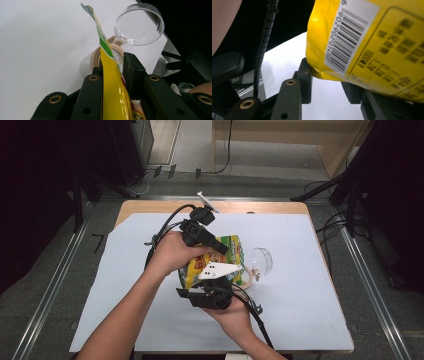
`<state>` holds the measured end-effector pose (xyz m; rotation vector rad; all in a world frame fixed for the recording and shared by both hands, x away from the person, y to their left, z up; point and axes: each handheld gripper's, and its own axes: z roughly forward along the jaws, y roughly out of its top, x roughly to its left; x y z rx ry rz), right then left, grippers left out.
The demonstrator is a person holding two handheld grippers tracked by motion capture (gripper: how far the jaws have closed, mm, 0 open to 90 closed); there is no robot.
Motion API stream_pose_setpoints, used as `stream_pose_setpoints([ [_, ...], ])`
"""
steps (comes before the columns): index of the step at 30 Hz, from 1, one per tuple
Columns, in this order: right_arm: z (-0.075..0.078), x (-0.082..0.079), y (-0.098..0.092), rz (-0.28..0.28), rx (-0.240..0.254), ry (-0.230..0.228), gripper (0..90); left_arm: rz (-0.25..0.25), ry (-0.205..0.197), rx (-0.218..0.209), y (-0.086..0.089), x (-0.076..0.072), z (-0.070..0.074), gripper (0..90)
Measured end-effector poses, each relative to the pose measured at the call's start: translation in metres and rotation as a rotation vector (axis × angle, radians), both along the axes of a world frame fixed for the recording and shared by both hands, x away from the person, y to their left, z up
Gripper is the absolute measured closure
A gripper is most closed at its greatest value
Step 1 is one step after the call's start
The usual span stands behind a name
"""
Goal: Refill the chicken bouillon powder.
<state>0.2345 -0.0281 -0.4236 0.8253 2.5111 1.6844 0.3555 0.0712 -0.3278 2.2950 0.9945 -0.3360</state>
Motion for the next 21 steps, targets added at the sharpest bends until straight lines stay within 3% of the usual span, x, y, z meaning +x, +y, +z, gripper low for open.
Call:
stream_pose_setpoints([
  [21,-0.0008,-0.0011,0.0017,-0.004,-0.010,-0.014,64.5,-0.001,-0.012,-0.005,0.0020,-0.0015,-0.0007,77.3],
])
